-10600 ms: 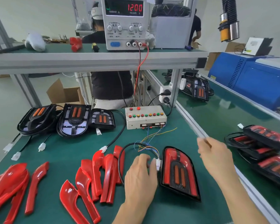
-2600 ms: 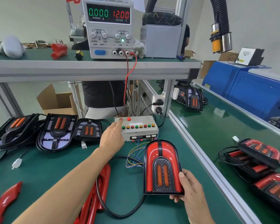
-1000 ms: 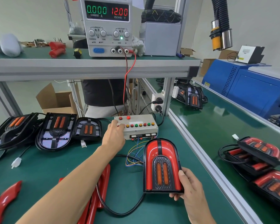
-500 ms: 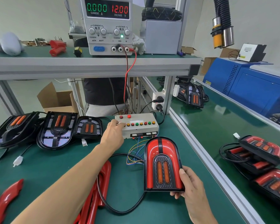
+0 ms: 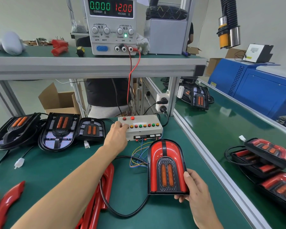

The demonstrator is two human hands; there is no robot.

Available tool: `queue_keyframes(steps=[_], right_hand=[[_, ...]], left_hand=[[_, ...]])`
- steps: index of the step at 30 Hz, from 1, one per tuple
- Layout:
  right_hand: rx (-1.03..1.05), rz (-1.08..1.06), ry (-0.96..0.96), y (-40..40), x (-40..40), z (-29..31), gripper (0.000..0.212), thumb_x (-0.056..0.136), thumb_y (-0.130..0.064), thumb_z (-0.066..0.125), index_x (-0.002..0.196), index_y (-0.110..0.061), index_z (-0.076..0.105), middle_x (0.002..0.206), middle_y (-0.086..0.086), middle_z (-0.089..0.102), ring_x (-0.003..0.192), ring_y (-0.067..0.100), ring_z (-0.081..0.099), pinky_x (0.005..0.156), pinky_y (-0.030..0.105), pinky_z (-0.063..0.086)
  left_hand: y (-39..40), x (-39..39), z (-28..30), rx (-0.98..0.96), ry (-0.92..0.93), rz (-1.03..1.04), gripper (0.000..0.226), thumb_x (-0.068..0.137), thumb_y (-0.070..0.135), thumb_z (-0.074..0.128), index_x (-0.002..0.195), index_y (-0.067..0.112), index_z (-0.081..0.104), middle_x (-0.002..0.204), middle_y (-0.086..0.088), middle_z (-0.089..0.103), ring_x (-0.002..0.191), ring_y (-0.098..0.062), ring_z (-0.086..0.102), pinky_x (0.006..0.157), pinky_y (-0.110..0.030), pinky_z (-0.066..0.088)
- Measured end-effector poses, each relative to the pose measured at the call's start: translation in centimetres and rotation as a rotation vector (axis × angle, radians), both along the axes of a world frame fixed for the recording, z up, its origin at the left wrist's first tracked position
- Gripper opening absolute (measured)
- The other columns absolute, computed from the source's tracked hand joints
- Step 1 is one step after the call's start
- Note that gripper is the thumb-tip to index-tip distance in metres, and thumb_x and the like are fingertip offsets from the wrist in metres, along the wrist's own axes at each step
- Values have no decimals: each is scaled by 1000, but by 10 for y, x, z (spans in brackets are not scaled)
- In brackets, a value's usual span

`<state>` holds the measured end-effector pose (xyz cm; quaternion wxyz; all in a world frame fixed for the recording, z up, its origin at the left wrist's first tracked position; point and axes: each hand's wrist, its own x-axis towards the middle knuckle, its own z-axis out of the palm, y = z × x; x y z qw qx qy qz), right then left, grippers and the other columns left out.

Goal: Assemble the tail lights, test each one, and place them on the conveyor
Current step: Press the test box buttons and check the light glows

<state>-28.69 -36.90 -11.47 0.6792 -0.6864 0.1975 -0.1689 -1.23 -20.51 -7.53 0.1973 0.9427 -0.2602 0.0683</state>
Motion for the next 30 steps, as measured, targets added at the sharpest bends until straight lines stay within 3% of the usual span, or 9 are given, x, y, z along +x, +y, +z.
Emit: queue_keyframes(steps=[5,11,30], right_hand=[[-3,-1,-3,0,0,0,27,107,-30,43,114,-15,65,79,17,73,59,26,64,50,28,51],[5,-7,-6,1,1,0,29,103,-35,45,114,-17,65,80,17,73,59,25,64,50,27,52],[17,-14,-2,2,1,3,26,108,-26,42,114,-15,64,80,18,73,58,26,63,49,29,52]], left_hand=[[2,1,1,3,17,-10,61,89,-7,50,148,11,47,139,-17,45,130,-34,40,109,-40,42],[10,7,9,-101,60,-26,72,82,-12,51,149,12,40,126,-18,54,114,-37,54,94,-43,47],[14,8,5,-99,49,-85,65,83,-14,48,144,9,49,130,-17,53,121,-35,51,103,-41,44]])
